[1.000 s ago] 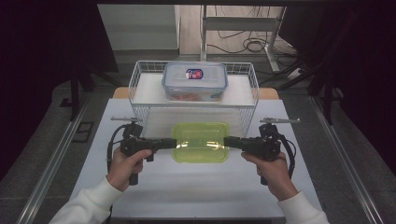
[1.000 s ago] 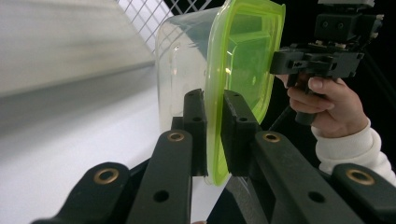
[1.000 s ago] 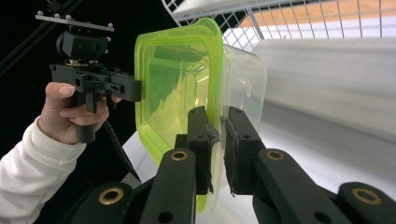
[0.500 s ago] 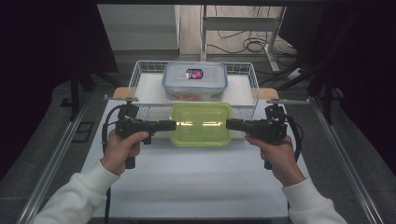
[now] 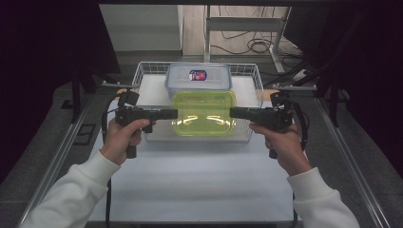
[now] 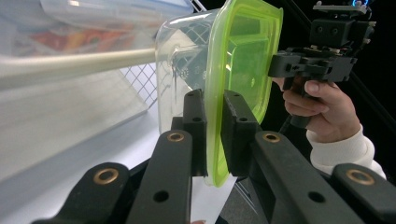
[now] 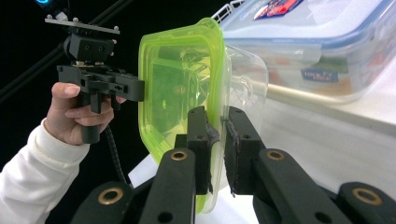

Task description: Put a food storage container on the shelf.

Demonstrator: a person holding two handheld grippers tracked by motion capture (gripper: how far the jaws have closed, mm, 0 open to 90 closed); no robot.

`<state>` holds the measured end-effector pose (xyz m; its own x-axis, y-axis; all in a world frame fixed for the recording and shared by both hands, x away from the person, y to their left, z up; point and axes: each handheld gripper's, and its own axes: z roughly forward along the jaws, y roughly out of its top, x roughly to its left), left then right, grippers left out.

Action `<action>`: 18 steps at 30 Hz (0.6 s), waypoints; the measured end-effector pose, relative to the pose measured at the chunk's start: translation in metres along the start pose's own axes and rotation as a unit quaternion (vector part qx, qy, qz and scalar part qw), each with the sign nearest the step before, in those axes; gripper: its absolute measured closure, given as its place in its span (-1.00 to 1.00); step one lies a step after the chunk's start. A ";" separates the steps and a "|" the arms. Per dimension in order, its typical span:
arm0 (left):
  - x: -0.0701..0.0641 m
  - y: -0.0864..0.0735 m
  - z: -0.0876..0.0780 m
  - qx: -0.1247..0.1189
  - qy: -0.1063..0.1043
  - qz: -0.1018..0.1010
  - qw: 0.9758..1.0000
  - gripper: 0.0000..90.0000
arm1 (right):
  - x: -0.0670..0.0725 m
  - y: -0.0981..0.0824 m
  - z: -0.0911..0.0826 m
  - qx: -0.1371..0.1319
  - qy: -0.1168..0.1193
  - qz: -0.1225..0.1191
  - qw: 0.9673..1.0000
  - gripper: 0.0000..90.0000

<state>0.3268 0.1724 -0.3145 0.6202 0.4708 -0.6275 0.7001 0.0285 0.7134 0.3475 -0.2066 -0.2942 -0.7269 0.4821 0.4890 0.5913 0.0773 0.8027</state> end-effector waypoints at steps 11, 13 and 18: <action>-0.007 0.043 -0.002 0.001 0.015 0.011 1.000 0.81 | -0.009 0.032 0.002 -0.013 0.011 0.010 1.000 0.80; -0.006 0.051 -0.002 0.002 0.015 0.009 1.000 0.81 | -0.011 0.038 0.003 -0.014 0.011 0.012 1.000 0.80; 0.001 0.069 -0.003 0.004 0.017 0.012 1.000 0.81 | -0.015 0.055 0.008 -0.017 0.010 0.014 1.000 0.80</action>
<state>0.3751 0.1774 -0.2648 0.6252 0.5002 -0.5991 0.6878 0.0095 0.7258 0.3936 -0.2023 -0.2596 -0.7173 0.4661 0.5179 0.5999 0.0350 0.7993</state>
